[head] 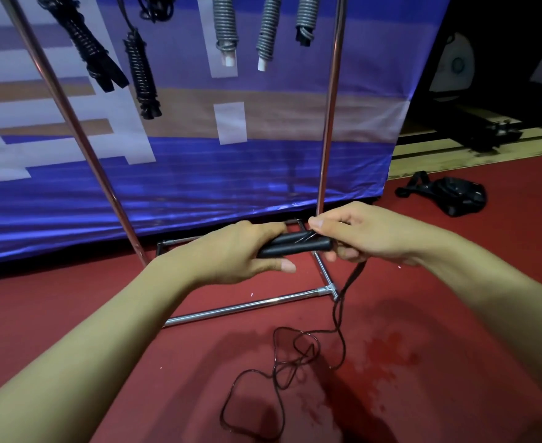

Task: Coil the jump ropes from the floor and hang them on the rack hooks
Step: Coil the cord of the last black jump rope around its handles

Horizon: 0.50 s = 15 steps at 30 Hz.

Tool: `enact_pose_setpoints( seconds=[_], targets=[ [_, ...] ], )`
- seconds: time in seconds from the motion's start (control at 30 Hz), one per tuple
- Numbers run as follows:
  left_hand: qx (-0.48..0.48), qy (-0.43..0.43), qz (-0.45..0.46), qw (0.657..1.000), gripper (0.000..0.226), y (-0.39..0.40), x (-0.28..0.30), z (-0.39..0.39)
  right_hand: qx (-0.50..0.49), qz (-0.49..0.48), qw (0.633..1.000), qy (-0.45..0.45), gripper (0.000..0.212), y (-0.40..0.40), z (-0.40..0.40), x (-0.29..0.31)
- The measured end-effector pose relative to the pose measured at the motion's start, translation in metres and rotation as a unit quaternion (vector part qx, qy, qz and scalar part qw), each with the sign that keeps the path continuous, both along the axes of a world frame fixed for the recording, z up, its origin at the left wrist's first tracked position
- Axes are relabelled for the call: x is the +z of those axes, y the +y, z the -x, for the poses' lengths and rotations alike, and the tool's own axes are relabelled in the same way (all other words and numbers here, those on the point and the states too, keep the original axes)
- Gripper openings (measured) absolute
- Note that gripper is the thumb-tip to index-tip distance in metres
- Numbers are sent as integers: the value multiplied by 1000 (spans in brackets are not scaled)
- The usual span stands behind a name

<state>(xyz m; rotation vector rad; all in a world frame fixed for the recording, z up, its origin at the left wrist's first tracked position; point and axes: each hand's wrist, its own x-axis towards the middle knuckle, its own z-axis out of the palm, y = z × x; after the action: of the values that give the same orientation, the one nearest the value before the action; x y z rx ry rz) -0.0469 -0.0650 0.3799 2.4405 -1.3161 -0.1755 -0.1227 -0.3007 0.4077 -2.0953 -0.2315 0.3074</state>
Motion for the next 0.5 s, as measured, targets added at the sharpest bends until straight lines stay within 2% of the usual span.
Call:
enact_pose_setpoints(
  seconds=[0.07, 0.13, 0.23, 0.4, 0.5],
  targets=[
    [-7, 32, -8, 999, 47, 0, 0, 2, 6, -2, 1000, -7, 39, -1, -1, -2],
    [-13, 41, -18, 999, 40, -1, -1, 5, 3, 18, 1000, -23, 42, -4, -2, -2],
    [-13, 24, -22, 999, 30, -3, -2, 5, 2, 55, 998, -37, 43, -7, -3, -1],
    [-6, -7, -45, 999, 35, -6, -1, 3, 30, 54, 998, -27, 34, -11, -5, 1],
    [7, 0, -43, 999, 32, -7, -5, 3, 51, 93, 993, -48, 41, -14, -5, 4]
  ],
)
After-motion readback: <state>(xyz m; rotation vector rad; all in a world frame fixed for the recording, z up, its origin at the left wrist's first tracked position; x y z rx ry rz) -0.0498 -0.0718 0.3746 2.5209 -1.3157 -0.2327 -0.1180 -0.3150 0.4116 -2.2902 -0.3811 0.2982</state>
